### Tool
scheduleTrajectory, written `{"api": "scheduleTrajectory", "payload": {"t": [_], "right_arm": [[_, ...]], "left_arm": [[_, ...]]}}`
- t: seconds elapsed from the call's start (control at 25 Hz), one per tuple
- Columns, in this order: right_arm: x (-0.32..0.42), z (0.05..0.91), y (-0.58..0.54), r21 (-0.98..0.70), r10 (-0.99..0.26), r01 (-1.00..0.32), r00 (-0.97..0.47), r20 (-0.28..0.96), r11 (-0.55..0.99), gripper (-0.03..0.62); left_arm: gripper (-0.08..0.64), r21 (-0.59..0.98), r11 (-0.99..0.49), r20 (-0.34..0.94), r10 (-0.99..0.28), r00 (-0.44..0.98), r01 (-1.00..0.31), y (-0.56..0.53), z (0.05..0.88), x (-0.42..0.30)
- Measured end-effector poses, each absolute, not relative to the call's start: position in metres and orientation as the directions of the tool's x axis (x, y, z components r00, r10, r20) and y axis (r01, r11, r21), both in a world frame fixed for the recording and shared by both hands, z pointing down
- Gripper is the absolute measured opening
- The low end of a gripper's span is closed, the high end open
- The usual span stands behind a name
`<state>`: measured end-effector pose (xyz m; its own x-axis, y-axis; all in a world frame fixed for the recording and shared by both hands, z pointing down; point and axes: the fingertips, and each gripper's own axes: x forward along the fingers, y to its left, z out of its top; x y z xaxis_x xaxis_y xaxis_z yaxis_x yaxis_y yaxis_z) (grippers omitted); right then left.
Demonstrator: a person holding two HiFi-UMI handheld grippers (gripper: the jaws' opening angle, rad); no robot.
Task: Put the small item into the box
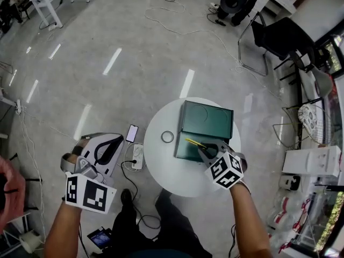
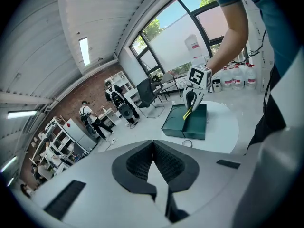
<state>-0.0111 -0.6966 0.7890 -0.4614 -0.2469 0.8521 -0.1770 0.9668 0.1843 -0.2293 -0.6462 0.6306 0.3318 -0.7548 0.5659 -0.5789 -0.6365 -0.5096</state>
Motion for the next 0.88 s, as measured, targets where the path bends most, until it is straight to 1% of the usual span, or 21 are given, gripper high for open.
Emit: {"api": "scheduleTrajectory", "payload": {"t": [0.4,0.88], "right_arm": [[-0.002,0.857,-0.687,0.095,-0.157,-0.167,-0.416,0.896,0.981,0.071],[0.007,0.891,-0.683,0.050,-0.109,-0.166,-0.371,0.922,0.985,0.071]], "left_arm": [[0.020,-0.483,-0.653,0.594,-0.733,0.330,-0.583,-0.641,0.663,-0.227],[0.020,-0.477,-0.666,0.605,-0.722,0.336,-0.574,-0.637,0.674,-0.222]]}}
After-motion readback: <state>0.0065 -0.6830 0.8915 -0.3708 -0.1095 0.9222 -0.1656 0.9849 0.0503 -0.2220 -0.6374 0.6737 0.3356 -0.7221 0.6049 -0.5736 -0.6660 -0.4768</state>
